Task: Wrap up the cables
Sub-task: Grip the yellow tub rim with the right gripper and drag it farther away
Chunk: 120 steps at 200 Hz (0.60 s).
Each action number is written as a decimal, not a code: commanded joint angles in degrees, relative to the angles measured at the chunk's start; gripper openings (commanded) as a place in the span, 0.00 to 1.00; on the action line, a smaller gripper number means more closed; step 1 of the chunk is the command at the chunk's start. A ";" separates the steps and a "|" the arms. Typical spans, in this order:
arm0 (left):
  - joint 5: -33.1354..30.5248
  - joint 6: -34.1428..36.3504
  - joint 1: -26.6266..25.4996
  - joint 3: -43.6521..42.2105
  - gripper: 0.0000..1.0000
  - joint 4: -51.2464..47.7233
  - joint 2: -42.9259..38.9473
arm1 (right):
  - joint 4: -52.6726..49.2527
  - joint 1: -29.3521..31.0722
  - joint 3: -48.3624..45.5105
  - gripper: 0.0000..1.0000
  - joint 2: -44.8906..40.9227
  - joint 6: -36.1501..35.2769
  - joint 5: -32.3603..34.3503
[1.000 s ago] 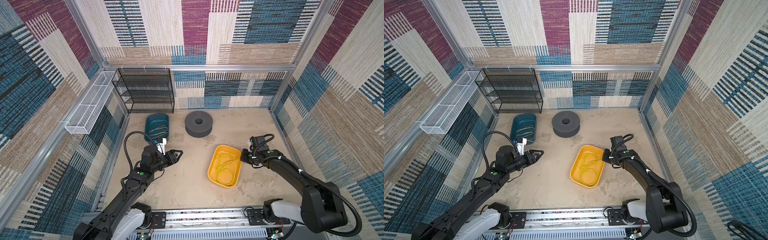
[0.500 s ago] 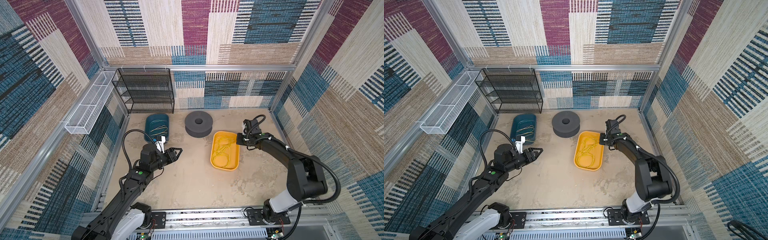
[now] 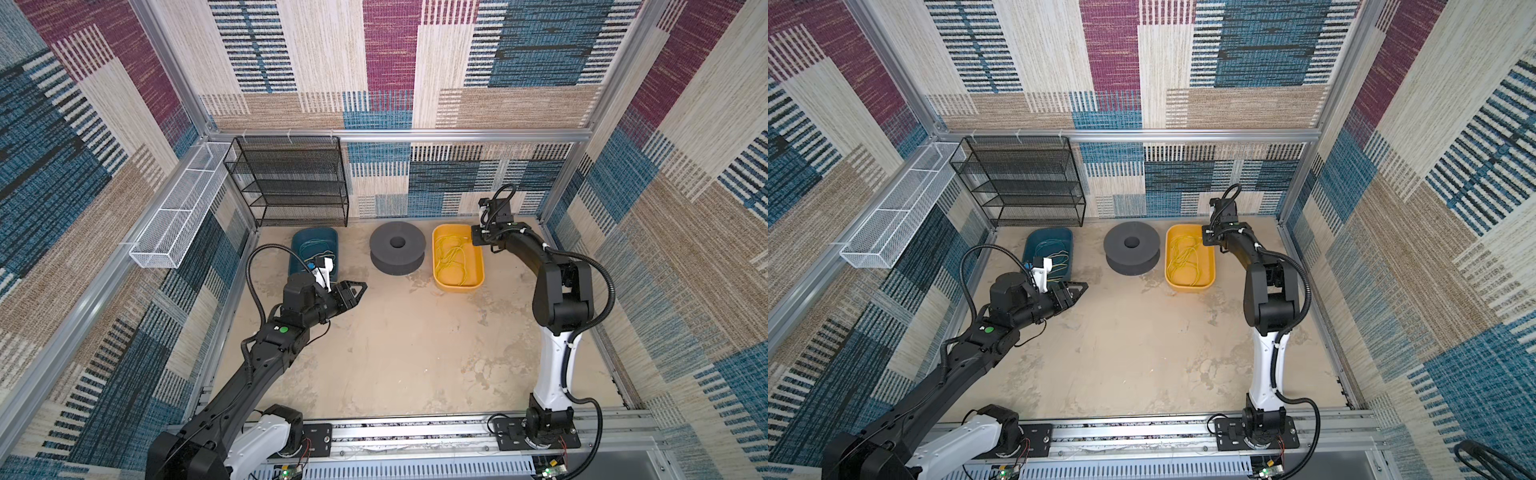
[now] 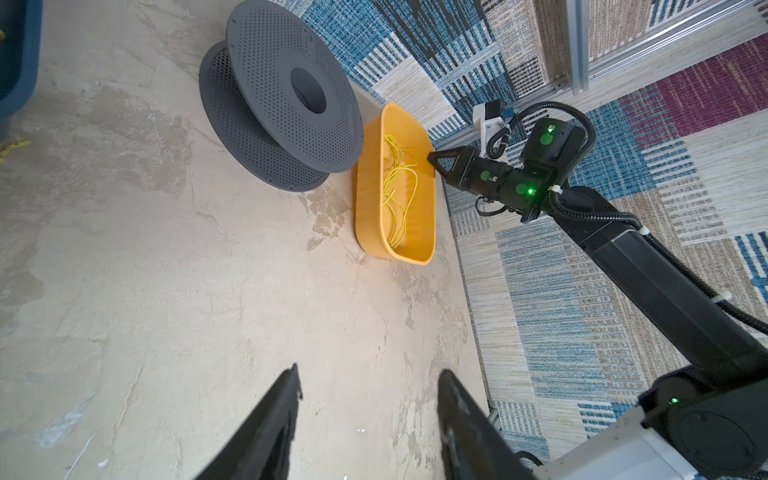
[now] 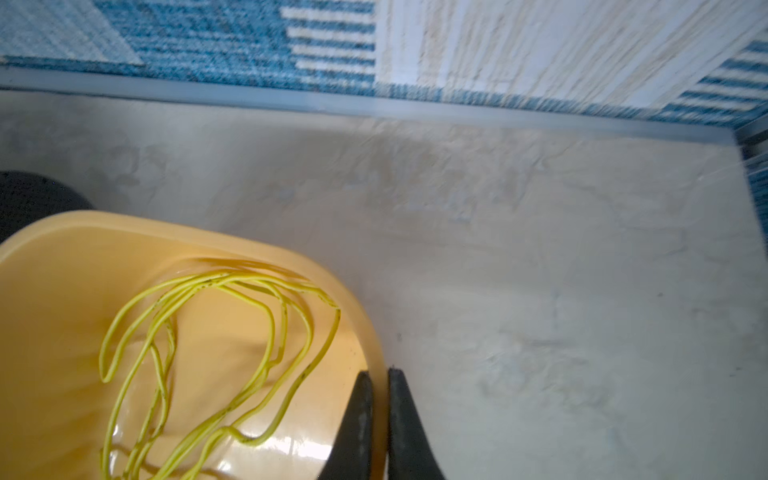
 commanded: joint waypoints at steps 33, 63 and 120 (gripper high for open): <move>1.05 2.80 0.01 4.45 0.55 -1.08 6.30 | -7.28 -1.14 18.21 0.00 11.90 -5.72 -0.18; 1.88 2.46 -0.11 6.99 0.55 -1.68 9.74 | -8.41 -1.31 23.96 0.04 15.52 -3.74 -2.36; 1.96 2.50 -0.12 7.78 0.55 -2.11 9.95 | -14.02 -1.66 31.79 0.20 19.47 -0.23 -0.96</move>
